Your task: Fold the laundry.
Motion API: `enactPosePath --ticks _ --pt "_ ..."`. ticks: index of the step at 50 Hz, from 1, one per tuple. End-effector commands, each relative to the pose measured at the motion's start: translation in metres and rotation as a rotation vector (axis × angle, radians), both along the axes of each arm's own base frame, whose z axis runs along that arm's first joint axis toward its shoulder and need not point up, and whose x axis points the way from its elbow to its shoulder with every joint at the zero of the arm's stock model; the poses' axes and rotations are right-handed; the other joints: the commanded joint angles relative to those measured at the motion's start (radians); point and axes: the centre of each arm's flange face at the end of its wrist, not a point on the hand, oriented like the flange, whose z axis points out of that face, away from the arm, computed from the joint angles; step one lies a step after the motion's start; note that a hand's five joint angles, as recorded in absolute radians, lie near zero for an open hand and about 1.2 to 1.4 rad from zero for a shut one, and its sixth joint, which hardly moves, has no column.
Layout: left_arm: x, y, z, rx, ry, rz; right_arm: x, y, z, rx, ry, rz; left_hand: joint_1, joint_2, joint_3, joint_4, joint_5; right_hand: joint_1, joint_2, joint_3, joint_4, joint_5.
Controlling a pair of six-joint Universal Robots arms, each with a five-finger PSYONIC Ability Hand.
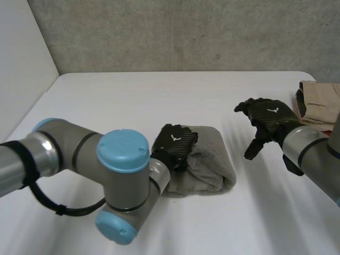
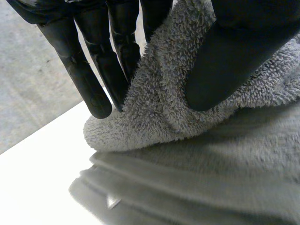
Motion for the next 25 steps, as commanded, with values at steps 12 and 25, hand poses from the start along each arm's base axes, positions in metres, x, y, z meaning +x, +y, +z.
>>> enactPosePath --ticks 12,25 --pt "0.05 -0.002 -0.014 -0.034 -0.178 0.063 0.067 -0.012 -0.049 0.276 -0.058 0.126 -0.203 -0.276 -0.254 -0.285 -0.245 -0.027 -0.045 -0.041 -0.06 -0.059" --pt "0.055 -0.015 0.046 -0.174 -0.095 0.104 0.075 -0.01 -0.082 0.325 -0.006 0.139 -0.818 -0.891 -0.869 -0.9 -0.86 -0.027 -0.045 -0.041 -0.06 -0.059"
